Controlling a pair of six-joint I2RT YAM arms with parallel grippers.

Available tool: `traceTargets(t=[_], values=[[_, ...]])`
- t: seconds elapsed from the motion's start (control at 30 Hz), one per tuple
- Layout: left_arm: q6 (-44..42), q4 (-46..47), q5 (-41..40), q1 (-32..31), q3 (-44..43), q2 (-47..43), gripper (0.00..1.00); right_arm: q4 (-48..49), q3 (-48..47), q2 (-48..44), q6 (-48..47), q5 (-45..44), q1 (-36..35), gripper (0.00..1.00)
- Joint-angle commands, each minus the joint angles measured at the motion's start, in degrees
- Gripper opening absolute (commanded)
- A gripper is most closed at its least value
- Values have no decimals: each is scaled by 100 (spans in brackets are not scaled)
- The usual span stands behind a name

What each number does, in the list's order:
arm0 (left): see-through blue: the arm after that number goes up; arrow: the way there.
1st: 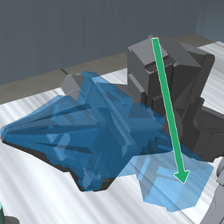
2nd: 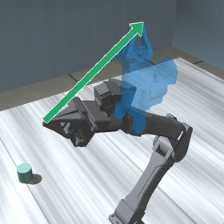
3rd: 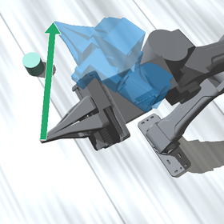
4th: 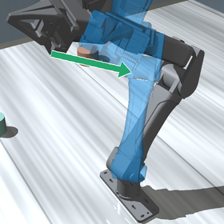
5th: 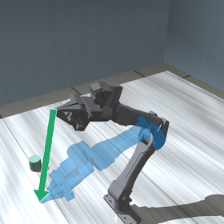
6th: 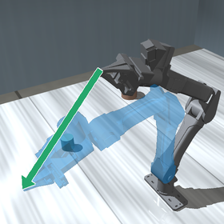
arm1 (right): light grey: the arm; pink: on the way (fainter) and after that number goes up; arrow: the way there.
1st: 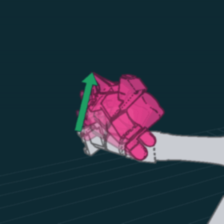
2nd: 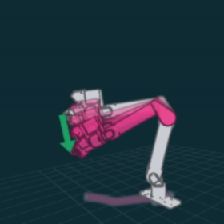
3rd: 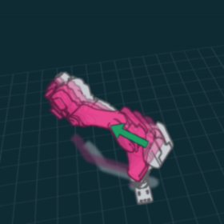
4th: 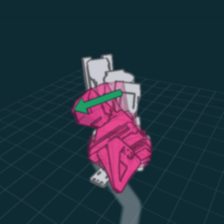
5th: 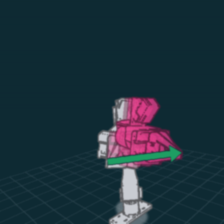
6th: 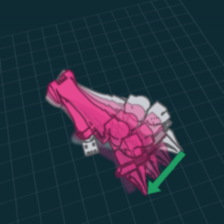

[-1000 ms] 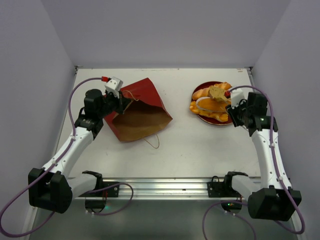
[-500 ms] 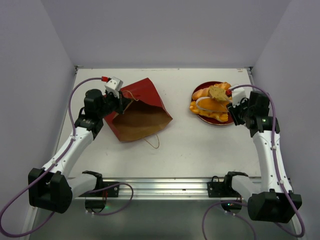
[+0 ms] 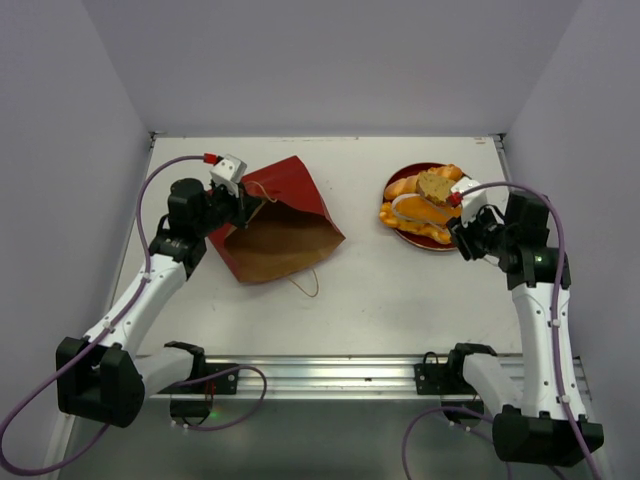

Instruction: Take the fake bread out of the paper bag

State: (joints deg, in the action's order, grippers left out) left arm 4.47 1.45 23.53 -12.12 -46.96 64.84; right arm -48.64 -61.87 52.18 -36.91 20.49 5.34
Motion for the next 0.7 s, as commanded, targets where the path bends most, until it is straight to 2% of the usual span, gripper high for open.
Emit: traceTargets(t=[0.0, 0.2, 0.33, 0.5, 0.67], values=[[-384, -22, 99, 8, 46, -217, 0, -514, -265, -59, -378, 1095, 19, 40], [-1456, -101, 169, 8, 354, -840, 0, -839, 78, -50, -721, 1800, 19, 40], [-1800, -75, 240, -1, 547, -1166, 0, -945, 368, 46, -1020, 2239, 2, 39], [-1722, -66, 328, 8, 469, -1175, 0, -717, 798, 178, -1135, 2451, -139, 39], [-1546, -84, 301, 8, 284, -1202, 0, -155, 1132, 327, -854, 2302, -490, 39]])
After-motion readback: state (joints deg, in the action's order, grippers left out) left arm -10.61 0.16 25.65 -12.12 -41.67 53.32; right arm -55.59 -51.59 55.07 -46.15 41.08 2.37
